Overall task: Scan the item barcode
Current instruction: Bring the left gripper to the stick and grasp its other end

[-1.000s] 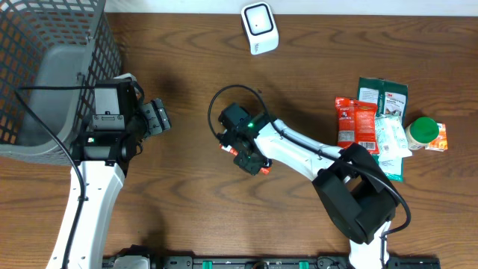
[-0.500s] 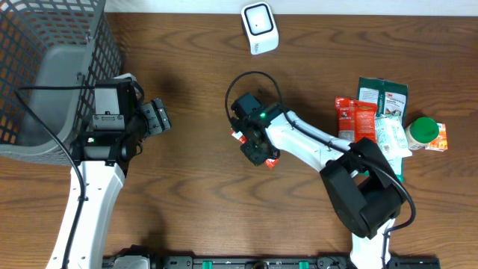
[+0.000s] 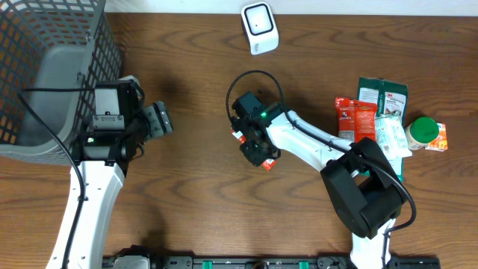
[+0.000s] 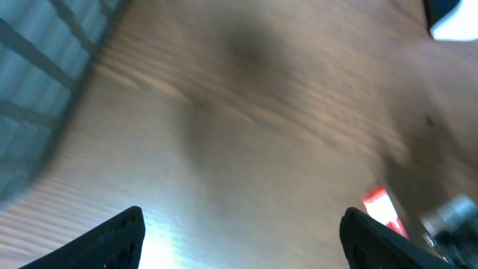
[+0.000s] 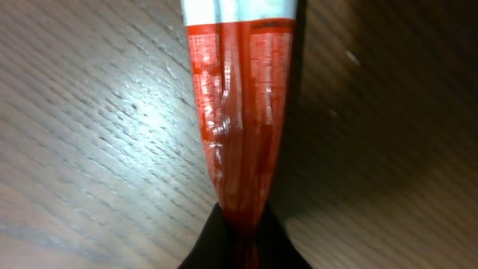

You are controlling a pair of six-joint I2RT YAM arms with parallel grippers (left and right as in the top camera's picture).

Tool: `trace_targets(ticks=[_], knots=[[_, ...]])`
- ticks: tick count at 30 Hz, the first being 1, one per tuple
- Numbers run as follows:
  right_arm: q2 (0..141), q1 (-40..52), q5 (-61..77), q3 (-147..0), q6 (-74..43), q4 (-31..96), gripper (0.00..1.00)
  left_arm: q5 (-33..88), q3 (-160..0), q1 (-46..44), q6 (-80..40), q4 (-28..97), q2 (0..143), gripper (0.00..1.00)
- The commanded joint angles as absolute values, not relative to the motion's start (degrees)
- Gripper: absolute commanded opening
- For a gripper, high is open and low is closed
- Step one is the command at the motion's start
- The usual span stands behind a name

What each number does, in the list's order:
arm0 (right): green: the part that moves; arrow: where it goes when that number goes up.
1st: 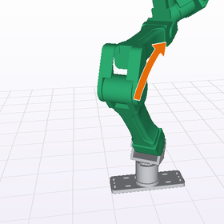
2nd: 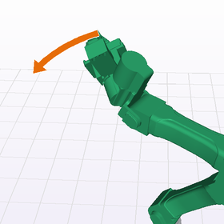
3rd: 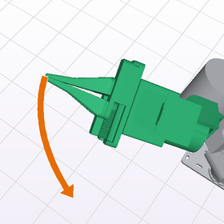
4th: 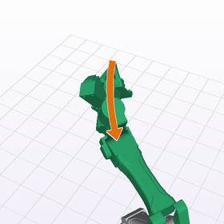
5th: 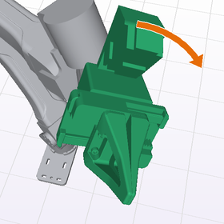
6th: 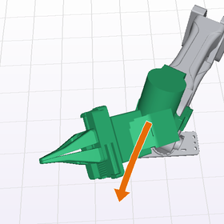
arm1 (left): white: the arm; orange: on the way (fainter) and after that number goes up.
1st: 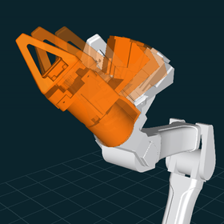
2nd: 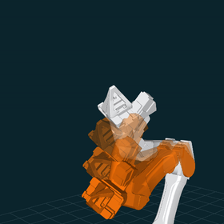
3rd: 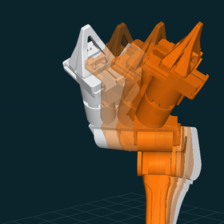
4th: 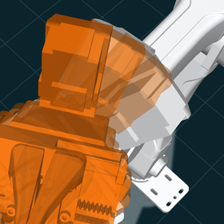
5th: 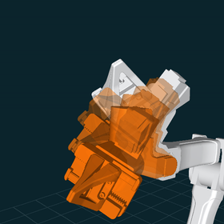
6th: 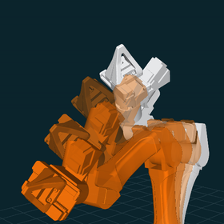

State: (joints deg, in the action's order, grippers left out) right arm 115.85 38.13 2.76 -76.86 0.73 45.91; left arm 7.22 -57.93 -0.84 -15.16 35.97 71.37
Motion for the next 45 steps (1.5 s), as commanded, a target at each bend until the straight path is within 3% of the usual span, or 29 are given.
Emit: trace_targets(ticks=[1, 7, 15, 22, 27, 33, 45], knots=[[115.8, 36.5, 9.4, -76.9, 0.7, 45.5, 0.01, 18.9, -58.5, -0.8, -15.1, 37.1, 71.8, 0.84], [115.8, 33.1, 19.3, -77.0, 1.0, 45.3, 0.01, 25.8, -57.0, -1.6, -15.1, 37.1, 73.6, 0.84], [114.1, 26.7, 48.9, -77.1, 10.4, 46.1, 0.01, 29.8, -56.4, -4.2, -15.1, 36.4, 76.4, 0.84], [113.9, 25.5, 58.2, -77.1, 10.4, 47.6, 0.01, 29.8, -56.4, -9.1, -18.6, 30.3, 79.0, 0.68], [113.5, 25.5, 66.3, -77.1, 11.4, 47.5, 0.01, 29.4, -56.4, -12.3, -21.8, 25.1, 80.5, 0.66], [112.8, 25.4, 67.9, -77.1, 10.5, 46.0, 0.01, 29.3, -56.4, -14.3, -21.9, 21.6, 82.4, 0.66], [111.4, 25.0, 67.7, -77.1, -10.9, 26.2, 0.01, 29.1, -56.4, -14.6, -29.7, 19.8, 83.0, 0.65]])
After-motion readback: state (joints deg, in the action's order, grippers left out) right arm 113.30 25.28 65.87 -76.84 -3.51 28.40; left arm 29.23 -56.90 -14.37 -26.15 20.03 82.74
